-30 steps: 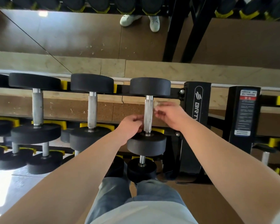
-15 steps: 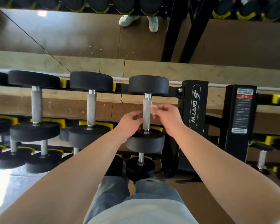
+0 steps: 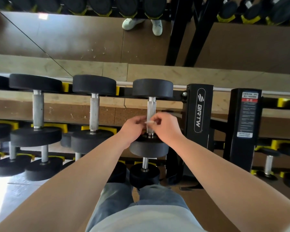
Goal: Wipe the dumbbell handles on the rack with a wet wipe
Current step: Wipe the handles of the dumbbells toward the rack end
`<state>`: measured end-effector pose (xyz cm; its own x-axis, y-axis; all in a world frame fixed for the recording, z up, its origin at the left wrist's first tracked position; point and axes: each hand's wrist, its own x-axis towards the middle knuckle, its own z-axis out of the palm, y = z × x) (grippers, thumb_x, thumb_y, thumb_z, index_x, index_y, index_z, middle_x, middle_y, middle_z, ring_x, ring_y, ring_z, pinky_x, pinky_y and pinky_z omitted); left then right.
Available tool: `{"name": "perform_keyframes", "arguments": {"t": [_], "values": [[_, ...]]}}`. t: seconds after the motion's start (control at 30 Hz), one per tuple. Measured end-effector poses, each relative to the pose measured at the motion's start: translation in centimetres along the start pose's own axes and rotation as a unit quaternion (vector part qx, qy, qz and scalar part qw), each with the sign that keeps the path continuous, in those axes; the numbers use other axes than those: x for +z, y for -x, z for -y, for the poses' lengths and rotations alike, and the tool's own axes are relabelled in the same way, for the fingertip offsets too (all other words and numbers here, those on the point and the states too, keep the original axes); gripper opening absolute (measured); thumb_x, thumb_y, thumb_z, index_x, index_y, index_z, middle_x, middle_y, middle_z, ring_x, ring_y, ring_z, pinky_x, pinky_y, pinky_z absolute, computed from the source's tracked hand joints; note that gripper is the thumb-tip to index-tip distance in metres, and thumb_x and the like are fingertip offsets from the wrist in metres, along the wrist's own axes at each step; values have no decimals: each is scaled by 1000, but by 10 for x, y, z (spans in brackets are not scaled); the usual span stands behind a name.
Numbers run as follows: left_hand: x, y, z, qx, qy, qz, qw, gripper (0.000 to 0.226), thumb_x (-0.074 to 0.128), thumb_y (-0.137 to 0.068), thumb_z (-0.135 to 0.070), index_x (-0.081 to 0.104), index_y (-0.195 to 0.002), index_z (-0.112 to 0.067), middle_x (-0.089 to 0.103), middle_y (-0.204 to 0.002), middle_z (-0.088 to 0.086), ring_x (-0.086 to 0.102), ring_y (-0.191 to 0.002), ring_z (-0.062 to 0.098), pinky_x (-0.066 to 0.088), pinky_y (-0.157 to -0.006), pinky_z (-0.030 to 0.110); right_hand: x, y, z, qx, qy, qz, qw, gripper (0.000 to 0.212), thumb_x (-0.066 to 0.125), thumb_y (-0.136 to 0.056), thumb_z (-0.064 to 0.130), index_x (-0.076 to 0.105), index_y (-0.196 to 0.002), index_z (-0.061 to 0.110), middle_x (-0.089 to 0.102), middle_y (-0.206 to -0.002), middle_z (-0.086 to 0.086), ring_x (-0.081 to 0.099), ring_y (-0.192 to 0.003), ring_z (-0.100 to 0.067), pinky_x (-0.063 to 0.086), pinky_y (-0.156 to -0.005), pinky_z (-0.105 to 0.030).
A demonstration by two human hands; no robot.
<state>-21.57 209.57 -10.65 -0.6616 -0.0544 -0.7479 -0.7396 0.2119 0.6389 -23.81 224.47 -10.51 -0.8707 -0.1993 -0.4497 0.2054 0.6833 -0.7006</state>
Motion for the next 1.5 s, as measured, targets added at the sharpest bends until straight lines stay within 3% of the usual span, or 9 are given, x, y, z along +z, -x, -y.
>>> {"name": "perform_keyframes", "arguments": {"t": [0.17, 0.3, 0.4, 0.53, 0.7, 0.77, 0.97, 1.23, 1.5], "values": [[-1, 1, 0, -19, 2, 8, 1000, 47, 45, -103, -2, 55, -144, -23, 67, -132, -2, 65, -112, 9, 54, -99, 30, -9, -26, 14, -36, 2, -155, 987, 13, 70, -96, 20, 76, -107, 19, 63, -101, 7, 54, -82, -1, 40, -72, -8], [-2, 3, 0, -7, 9, 3, 1000, 45, 42, -104, 0, 57, -141, -19, 68, -113, -9, 64, -101, 2, 53, -84, 20, -5, -4, -2, -163, 153, 9, 975, 21, 68, -97, 24, 78, -115, 18, 58, -103, 5, 56, -92, -10, 52, -87, -25], [-3, 3, 3, -10, 30, 20, 999, 52, 38, -100, 8, 57, -142, -15, 71, -122, 1, 67, -108, 9, 55, -91, 25, -2, 4, -11, -162, 219, 95, 958, 24, 68, -98, 24, 77, -119, 19, 51, -102, 7, 53, -97, -12, 51, -98, -32], [-4, 2, 1, -23, 23, 17, 999, 53, 38, -100, 8, 56, -142, -18, 68, -130, 3, 64, -114, 12, 53, -100, 30, -2, -11, 1, -167, 141, -37, 975, 18, 68, -98, 26, 79, -112, 22, 62, -102, 4, 57, -86, -8, 50, -81, -25], [-4, 3, -1, -33, 22, 16, 999, 50, 41, -101, 6, 57, -142, -20, 70, -110, -10, 65, -104, 2, 53, -87, 21, 1, -30, 14, -93, 65, -206, 972, 19, 70, -97, 27, 78, -109, 15, 70, -95, -3, 64, -84, -18, 51, -78, -31], [-4, 2, 1, -28, 23, 11, 999, 51, 41, -101, 7, 57, -141, -20, 68, -107, -12, 64, -103, 1, 53, -86, 21, 3, -20, 11, -128, 97, -180, 970, 19, 69, -98, 26, 78, -108, 14, 65, -91, 1, 59, -80, -16, 51, -76, -33], [-6, 1, 5, -22, 48, 17, 998, 52, 39, -99, 11, 61, -137, -17, 72, -109, -7, 67, -101, 4, 53, -79, 18, -2, 2, 1, -158, 290, 127, 935, 26, 60, -102, 31, 77, -120, 22, 63, -112, -3, 62, -106, -23, 53, -96, -38], [-9, -1, 5, -26, 61, 29, 997, 49, 38, -101, 7, 60, -137, -18, 71, -118, -4, 66, -110, 8, 54, -96, 27, 0, -30, 27, -139, 187, -126, 964, 24, 62, -102, 29, 80, -109, 16, 66, -95, -3, 64, -80, -18, 52, -73, -30], [-13, -4, 5, -58, 137, 4, 989, 38, 43, -102, 6, 63, -129, -12, 72, -119, 7, 71, -104, 14, 58, -88, 26, 13, -2, 13, -106, 323, 101, 935, 30, 54, -104, 37, 78, -116, 21, 62, -103, -1, 64, -94, -20, 49, -78, -28]]}}
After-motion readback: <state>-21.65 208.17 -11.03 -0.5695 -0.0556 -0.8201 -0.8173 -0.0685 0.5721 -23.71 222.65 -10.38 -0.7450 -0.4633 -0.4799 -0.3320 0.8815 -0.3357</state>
